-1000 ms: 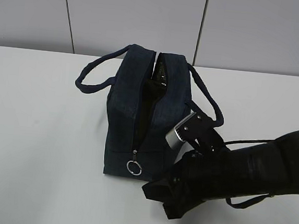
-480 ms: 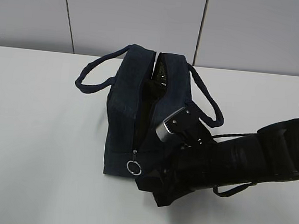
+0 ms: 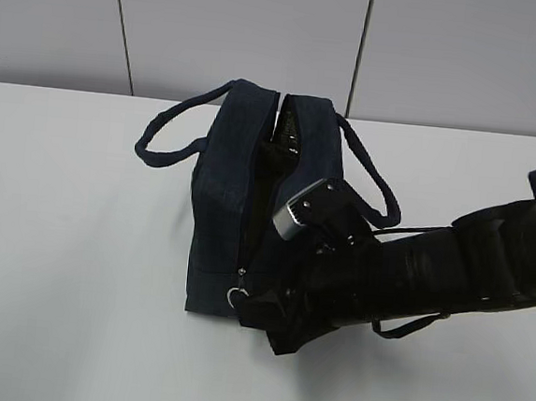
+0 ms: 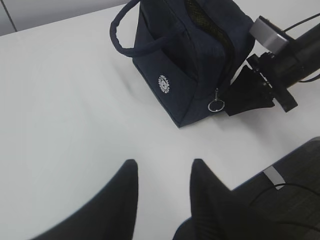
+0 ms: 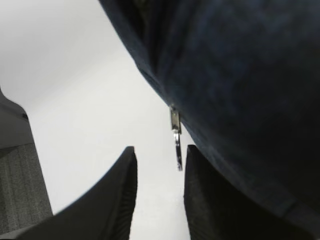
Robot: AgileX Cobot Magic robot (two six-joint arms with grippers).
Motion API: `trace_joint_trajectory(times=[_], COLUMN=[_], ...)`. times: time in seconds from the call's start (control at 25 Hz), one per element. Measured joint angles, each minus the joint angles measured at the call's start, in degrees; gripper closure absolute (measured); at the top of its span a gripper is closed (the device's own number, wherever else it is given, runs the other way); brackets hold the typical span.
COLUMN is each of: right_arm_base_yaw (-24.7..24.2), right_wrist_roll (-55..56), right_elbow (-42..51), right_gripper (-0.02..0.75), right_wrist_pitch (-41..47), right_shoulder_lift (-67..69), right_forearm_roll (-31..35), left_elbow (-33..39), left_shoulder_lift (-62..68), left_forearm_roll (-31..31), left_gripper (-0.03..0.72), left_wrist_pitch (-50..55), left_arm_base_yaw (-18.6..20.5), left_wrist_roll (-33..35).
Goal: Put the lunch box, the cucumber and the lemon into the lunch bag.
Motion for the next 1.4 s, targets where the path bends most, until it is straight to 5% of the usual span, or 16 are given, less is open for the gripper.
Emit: trace_joint_trajectory(times=[1.4], right_arm_base_yaw=[0.0], right_wrist_roll=[0.32], right_elbow=[-4.0], right_gripper=[0.496], right_wrist_pitch=[2.96], right_shoulder_lift=[4.4], right_forearm_roll=[0.0], left_elbow=[0.0], left_shoulder_lift=[0.0], left_forearm_roll=[1.05], left_gripper=[0.45], left_wrist_pitch=[-1.7], left_arm_base_yaw=[0.0], left_wrist_roll=[-0.89])
